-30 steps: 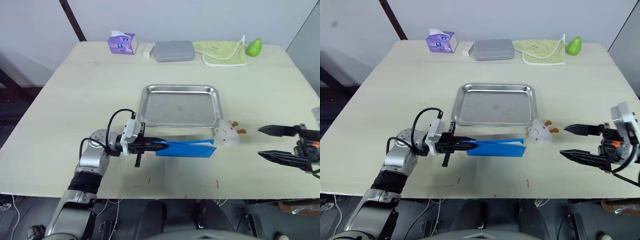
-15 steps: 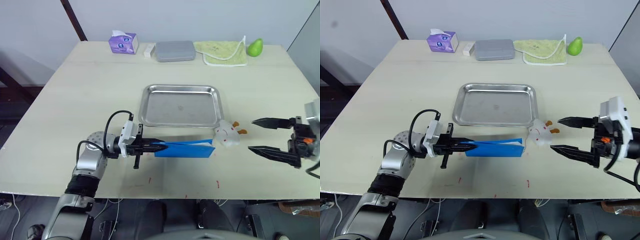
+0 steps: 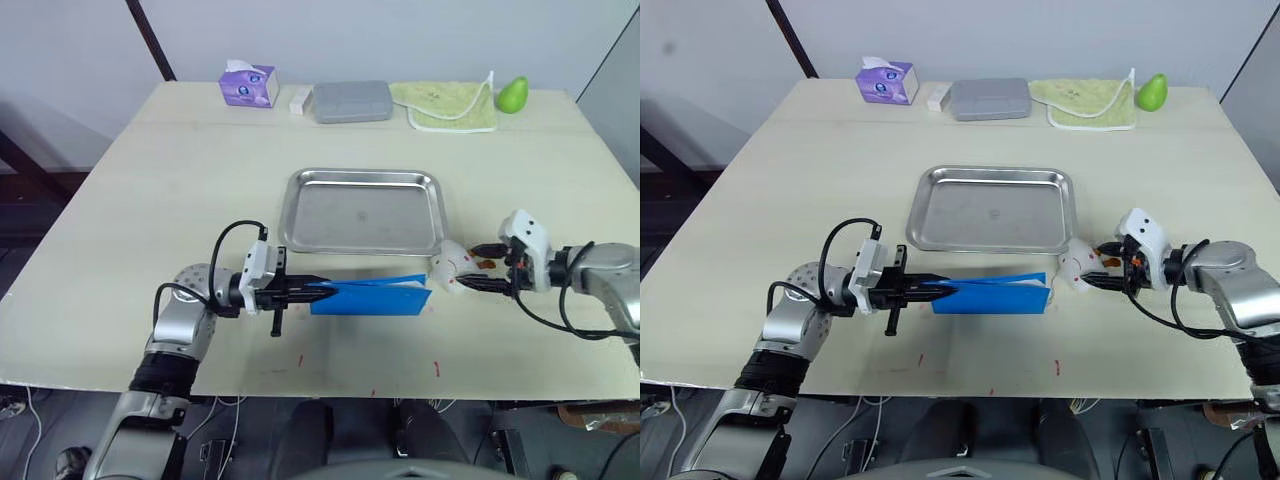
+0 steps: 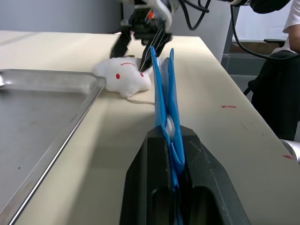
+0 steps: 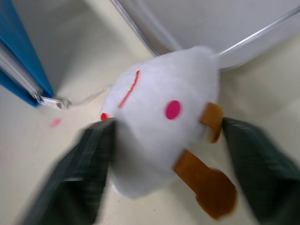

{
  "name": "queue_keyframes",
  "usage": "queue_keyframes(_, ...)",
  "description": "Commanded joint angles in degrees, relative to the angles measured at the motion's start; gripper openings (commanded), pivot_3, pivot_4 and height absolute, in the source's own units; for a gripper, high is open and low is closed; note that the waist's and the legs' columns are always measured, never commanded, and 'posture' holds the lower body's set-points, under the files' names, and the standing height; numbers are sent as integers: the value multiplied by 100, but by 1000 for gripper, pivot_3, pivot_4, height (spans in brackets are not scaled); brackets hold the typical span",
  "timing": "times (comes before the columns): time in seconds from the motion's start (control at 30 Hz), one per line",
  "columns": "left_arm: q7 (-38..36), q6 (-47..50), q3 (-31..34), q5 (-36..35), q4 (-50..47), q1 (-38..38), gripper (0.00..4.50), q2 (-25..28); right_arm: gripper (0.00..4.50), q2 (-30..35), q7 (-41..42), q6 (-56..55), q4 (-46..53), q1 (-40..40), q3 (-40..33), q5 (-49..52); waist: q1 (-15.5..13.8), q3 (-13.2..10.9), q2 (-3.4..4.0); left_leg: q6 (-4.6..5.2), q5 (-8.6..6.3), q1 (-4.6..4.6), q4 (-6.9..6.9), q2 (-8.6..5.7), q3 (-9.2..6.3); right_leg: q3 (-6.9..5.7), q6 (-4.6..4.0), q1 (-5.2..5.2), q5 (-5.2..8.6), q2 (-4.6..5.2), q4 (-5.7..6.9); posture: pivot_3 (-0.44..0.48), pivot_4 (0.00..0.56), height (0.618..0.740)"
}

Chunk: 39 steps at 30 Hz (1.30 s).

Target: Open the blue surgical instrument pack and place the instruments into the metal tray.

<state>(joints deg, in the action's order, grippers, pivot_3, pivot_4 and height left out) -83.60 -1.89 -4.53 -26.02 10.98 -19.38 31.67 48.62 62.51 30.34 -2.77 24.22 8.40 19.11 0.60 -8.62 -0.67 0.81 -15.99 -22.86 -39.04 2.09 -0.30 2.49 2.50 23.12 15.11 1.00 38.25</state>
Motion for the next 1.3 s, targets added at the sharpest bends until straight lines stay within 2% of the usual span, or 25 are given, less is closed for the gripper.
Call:
queue_keyframes(0.03, 25, -68, 61, 51, -116, 53, 0, 51, 1400, -46, 164, -77, 17, 117, -7, -66, 1, 0, 0, 0, 0, 0, 0, 0, -1, 0, 0, 0, 0, 0, 0, 0, 150, 740)
queue_keyframes(0.1, 64, -83, 40, 80, -126, 65, 0, 33, 365, -63, 207, -17, 80, 95, -75, -24, 1, 0, 0, 0, 0, 0, 0, 1, -6, 0, 0, 0, 0, 0, 0, 0, 150, 740)
queue_keyframes(0.13, 81, -83, 28, 90, -137, 68, 0, 25, 167, -52, 224, -9, 108, 73, -101, -21, 0, 0, 0, 0, 0, 1, 0, 0, -6, 0, 0, 0, 0, 0, 1, 0, 150, 740)
queue_keyframes(0.23, 138, -68, -9, 124, -169, 68, 0, 6, 167, 91, 308, 212, 384, -119, -438, 263, -9, 0, 0, 0, 0, 1, 0, 1, -9, 0, 0, 0, 0, 0, 1, 0, 150, 740)
queue_keyframes(0.47, 130, -64, -74, 222, -57, -8, 0, 27, 167, 628, 634, 1343, 1364, -729, -1918, 1730, -28, 0, 1, 0, 0, -1, 0, 0, -11, 0, 1, -1, 0, 3, 1, 0, 150, 740)
queue_keyframes(0.6, 113, -64, -139, 320, 37, -72, 0, 21, 167, 716, 435, 2158, 1833, -539, -2513, 2662, -22, 0, 1, 0, 0, 1, 0, 0, -11, 0, 1, -2, 0, 2, 1, 0, 150, 740)
queue_keyframes(0.73, 112, -78, -219, 407, 130, -176, 0, -16, 167, 559, 39, 2843, 2220, -25, -2688, 3631, -29, 0, 1, 0, 0, 1, 0, 0, -11, 0, 1, -2, 0, 2, 1, 0, 150, 740)
queue_keyframes(0.87, 66, -50, -318, 475, 125, -317, 0, -29, 167, -83, -689, 2924, 2516, 813, -2088, 3809, -10, 0, 1, 0, 0, 0, -1, 0, -10, 1, 1, -2, -1, 3, 0, 0, 150, 740)
queue_keyframes(1.03, 44, -20, -381, 522, 120, -405, 0, -9, 167, -1003, -1248, 2694, 2437, 1564, -1052, 3225, -21, -1, 1, 0, 0, -8, 0, -1, -13, -3, 1, 1, 0, 2, -3, 0, 150, 740)
queue_keyframes(1.2, -26, -110, -348, 517, 155, -310, 0, 74, 167, -2021, -1574, 2320, 1977, 2208, -275, 2590, 5, -1, 2, 0, 0, -9, -1, 0, -14, -3, 1, 7, -1, 3, 5, 0, 150, 740)
queue_keyframes(1.3, -18, -153, -362, 541, 186, -286, 0, 62, 167, -2348, -1532, 2080, 1730, 2326, 37, 2248, 1, -1, 2, 0, 0, -10, 0, 0, -13, -3, 0, 11, -1, 2, 7, 0, 150, 740)
